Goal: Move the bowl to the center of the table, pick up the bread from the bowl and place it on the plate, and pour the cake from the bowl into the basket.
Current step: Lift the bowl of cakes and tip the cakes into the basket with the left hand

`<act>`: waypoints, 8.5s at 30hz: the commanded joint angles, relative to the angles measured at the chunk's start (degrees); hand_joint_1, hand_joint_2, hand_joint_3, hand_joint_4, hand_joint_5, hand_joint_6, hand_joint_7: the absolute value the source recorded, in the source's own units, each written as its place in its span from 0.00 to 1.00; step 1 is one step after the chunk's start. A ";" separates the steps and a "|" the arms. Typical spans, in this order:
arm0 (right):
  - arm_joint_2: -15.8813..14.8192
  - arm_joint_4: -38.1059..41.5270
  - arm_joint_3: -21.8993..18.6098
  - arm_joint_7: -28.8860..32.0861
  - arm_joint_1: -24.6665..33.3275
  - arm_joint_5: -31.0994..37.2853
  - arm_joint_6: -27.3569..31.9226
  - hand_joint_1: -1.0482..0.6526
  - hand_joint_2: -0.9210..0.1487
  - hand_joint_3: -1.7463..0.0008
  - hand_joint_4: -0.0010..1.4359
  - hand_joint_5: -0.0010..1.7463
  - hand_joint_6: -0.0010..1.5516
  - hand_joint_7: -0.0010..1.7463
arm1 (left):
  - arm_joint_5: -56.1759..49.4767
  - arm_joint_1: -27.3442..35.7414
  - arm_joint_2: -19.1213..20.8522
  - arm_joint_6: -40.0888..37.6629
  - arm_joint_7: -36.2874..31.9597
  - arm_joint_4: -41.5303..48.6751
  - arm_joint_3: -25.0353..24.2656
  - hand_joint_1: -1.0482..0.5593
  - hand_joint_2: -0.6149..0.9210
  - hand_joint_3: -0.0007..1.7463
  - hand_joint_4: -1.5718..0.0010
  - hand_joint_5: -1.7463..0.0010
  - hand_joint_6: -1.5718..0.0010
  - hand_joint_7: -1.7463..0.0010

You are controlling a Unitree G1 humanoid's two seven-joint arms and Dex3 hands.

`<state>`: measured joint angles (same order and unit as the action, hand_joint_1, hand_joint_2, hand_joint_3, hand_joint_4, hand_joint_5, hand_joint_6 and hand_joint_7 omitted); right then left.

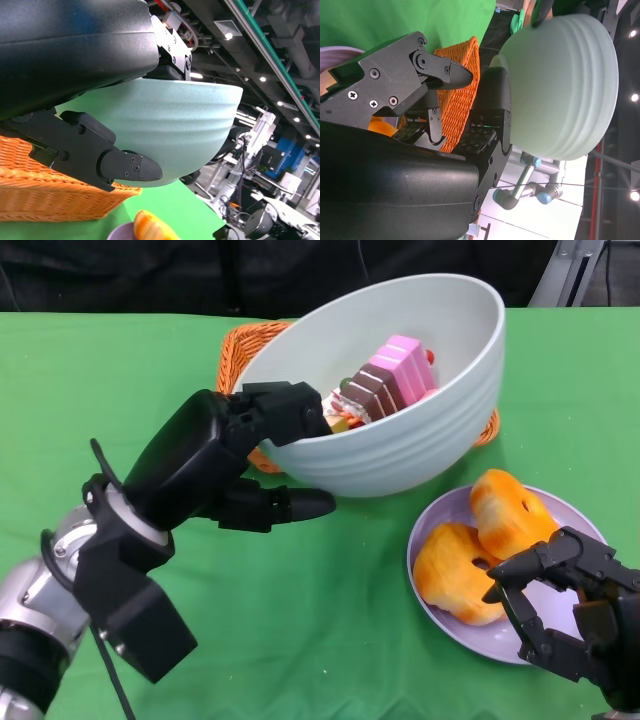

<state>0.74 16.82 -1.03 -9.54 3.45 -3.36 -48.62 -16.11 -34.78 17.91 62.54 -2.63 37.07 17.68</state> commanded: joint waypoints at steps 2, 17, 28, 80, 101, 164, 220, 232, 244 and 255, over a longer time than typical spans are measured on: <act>-0.37 -1.15 0.16 0.08 1.11 -0.38 0.27 0.53 0.32 0.53 0.55 0.72 0.49 0.60 | 2.87 -2.00 -1.48 -0.59 2.66 0.59 -2.46 0.57 0.88 0.46 0.59 0.00 0.61 0.18; 0.15 0.31 0.87 0.37 0.49 0.34 -0.43 0.55 0.34 0.51 0.53 0.74 0.48 0.62 | -0.04 -4.24 -3.60 -1.26 5.09 2.28 -5.82 0.56 0.88 0.44 0.58 0.05 0.62 0.18; 0.53 -0.21 1.30 0.55 0.62 0.24 -1.55 0.54 0.33 0.53 0.54 0.75 0.47 0.63 | -1.22 -6.09 -4.28 -1.24 4.87 4.85 -6.25 0.56 0.91 0.39 0.58 0.03 0.58 0.25; 1.30 -0.34 4.39 2.54 1.42 2.42 -1.97 0.54 0.41 0.43 0.55 0.75 0.47 0.66 | 8.29 -18.67 -15.78 -7.47 13.58 20.57 -10.69 0.53 0.87 0.52 0.54 0.00 0.60 0.16; 1.41 1.53 4.59 1.48 0.87 1.67 -3.40 0.54 0.43 0.42 0.55 0.76 0.48 0.66 | 10.82 -20.45 -17.87 -13.37 15.61 22.93 -14.49 0.53 0.92 0.44 0.56 0.00 0.59 0.18; 2.24 3.07 5.56 4.74 0.80 5.09 -4.72 0.57 0.42 0.42 0.56 0.76 0.46 0.67 | 32.55 -25.55 -24.04 -49.75 29.41 22.14 -30.13 0.56 0.85 0.52 0.52 0.00 0.51 0.23; 1.24 -0.05 5.69 2.60 0.90 2.64 -1.76 0.53 0.39 0.46 0.54 0.75 0.46 0.66 | 45.75 -30.31 -24.73 -80.44 27.55 17.54 -39.02 0.55 0.94 0.41 0.56 0.00 0.54 0.16; 1.37 0.53 5.55 3.07 0.72 3.22 -2.28 0.53 0.42 0.43 0.55 0.75 0.46 0.66 | 49.45 -31.58 -23.97 -86.99 26.32 18.13 -41.48 0.56 0.93 0.42 0.56 0.00 0.56 0.11; 1.05 1.25 5.54 2.37 0.46 2.75 -2.62 0.53 0.41 0.44 0.55 0.75 0.46 0.66 | 51.81 -33.39 -23.02 -92.55 22.47 20.42 -45.41 0.57 0.90 0.44 0.56 0.00 0.58 0.09; 1.29 1.25 5.71 2.18 0.64 2.42 -2.53 0.52 0.38 0.48 0.55 0.75 0.47 0.65 | 51.63 -33.70 -22.34 -92.64 22.15 21.50 -46.47 0.56 0.91 0.44 0.55 0.00 0.57 0.09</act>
<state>2.49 17.92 5.19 -7.40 4.05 -0.23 -50.57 34.57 -66.76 -5.09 -30.35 19.68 58.58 -28.55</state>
